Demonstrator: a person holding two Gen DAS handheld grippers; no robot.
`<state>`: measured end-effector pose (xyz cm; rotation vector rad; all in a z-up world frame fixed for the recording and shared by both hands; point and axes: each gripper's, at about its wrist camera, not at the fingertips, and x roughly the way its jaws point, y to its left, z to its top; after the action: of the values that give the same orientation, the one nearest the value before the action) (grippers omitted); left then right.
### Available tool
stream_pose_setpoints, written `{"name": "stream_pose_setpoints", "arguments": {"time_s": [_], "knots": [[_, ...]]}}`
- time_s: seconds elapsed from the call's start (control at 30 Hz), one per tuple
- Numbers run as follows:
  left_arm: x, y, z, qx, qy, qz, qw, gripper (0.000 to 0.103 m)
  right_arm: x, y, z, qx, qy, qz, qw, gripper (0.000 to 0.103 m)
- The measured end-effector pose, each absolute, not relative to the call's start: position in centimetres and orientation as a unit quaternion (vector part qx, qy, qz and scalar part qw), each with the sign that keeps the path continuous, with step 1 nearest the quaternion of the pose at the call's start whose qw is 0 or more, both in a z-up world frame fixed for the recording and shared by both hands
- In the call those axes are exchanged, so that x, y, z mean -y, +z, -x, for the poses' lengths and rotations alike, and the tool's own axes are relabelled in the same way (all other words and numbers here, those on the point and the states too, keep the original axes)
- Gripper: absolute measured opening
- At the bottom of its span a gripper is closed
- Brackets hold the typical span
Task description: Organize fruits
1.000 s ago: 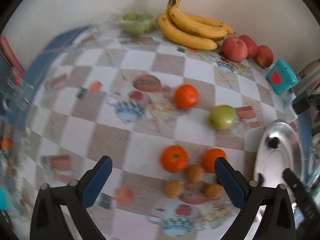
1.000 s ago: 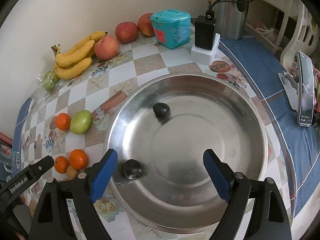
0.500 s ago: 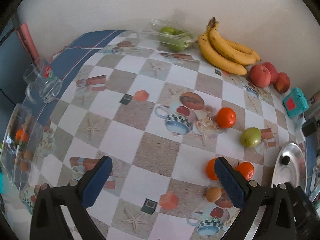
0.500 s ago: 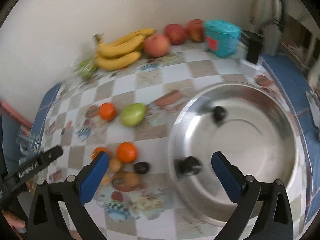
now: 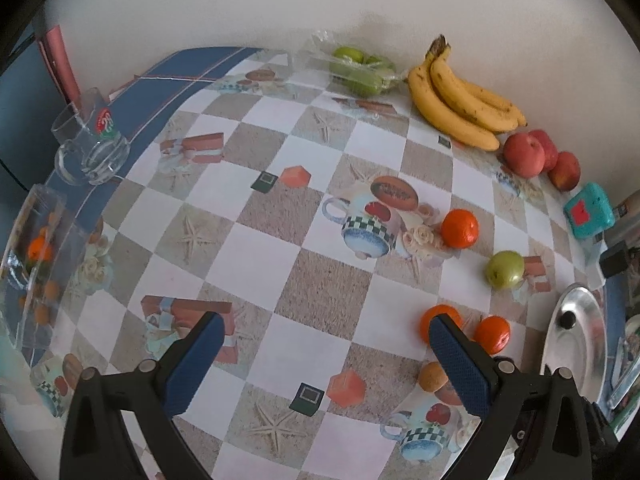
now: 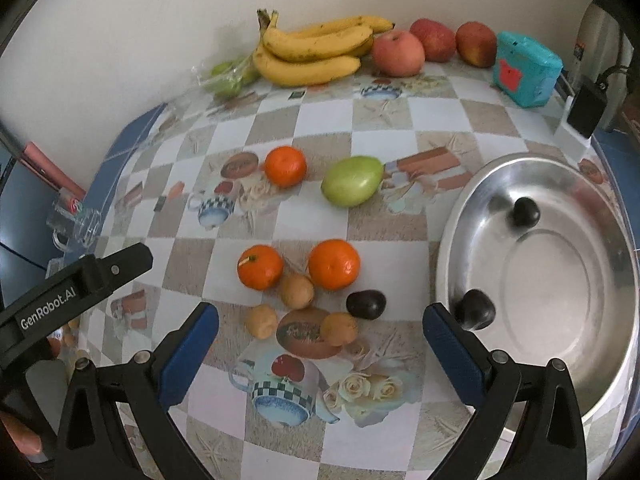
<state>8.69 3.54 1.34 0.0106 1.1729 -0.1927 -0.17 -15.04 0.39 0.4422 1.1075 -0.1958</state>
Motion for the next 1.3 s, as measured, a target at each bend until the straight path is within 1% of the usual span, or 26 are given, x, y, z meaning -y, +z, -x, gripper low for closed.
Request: {"name": "stream_pose_setpoints", "arguments": {"time_s": [0.3, 0.37, 0.4, 0.43, 0.5, 0.53, 0.6, 0.7, 0.8, 0.9, 0.93, 1.03, 1.2, 1.3], "knots": [[-2.5, -0.2, -8.8, -0.575, -0.101, -0.012, 0.812, 0.103, 14.8, -1.3, -0.2, -0.544, -0.091, -0.205, 0.809, 0.100], [-2.2, -0.3, -8.7, -0.577, -0.107, -0.012, 0.809, 0.103, 15.0, -1.3, -0.1, -0.544, -0.096, -0.207, 0.808, 0.092], [-2.0, -0.3, -8.7, -0.578, -0.110, -0.013, 0.808, 0.103, 15.1, -1.3, -0.1, -0.544, -0.098, -0.206, 0.807, 0.084], [-1.8, -0.4, -8.6, -0.579, -0.115, -0.016, 0.807, 0.103, 15.1, -1.4, 0.0, -0.545, -0.100, -0.206, 0.806, 0.079], [-1.3, -0.4, -8.5, -0.578, -0.127, -0.020, 0.806, 0.103, 15.3, -1.7, 0.0, -0.548, -0.103, -0.209, 0.803, 0.077], [-1.1, -0.5, -8.5, -0.579, -0.132, -0.021, 0.804, 0.103, 15.4, -1.8, 0.0, -0.549, -0.103, -0.210, 0.802, 0.071], [-0.7, -0.7, -8.5, -0.585, -0.144, -0.019, 0.798, 0.103, 15.6, -2.1, -0.1, -0.550, -0.103, -0.214, 0.800, 0.064], [0.2, -1.2, -8.3, -0.591, -0.155, -0.028, 0.791, 0.103, 15.5, -2.4, -0.2, -0.555, -0.101, -0.214, 0.797, 0.063], [0.9, -1.9, -8.1, -0.599, -0.157, -0.038, 0.784, 0.103, 15.4, -2.9, -0.3, -0.560, -0.096, -0.215, 0.794, 0.059], [1.2, -2.8, -8.2, -0.617, -0.173, -0.023, 0.767, 0.103, 15.4, -3.3, -0.4, -0.564, -0.095, -0.217, 0.791, 0.056], [1.4, -3.1, -8.1, -0.621, -0.177, -0.021, 0.763, 0.103, 15.5, -3.4, -0.4, -0.564, -0.095, -0.218, 0.791, 0.054], [1.8, -3.4, -8.0, -0.625, -0.181, -0.024, 0.759, 0.103, 15.5, -3.5, -0.4, -0.565, -0.096, -0.217, 0.790, 0.050], [1.9, -3.9, -8.1, -0.634, -0.185, -0.012, 0.751, 0.103, 15.6, -3.6, -0.2, -0.566, -0.099, -0.213, 0.790, 0.047], [1.9, -4.2, -8.3, -0.640, -0.183, -0.001, 0.746, 0.102, 15.6, -3.6, -0.2, -0.565, -0.103, -0.211, 0.791, 0.042]]}}
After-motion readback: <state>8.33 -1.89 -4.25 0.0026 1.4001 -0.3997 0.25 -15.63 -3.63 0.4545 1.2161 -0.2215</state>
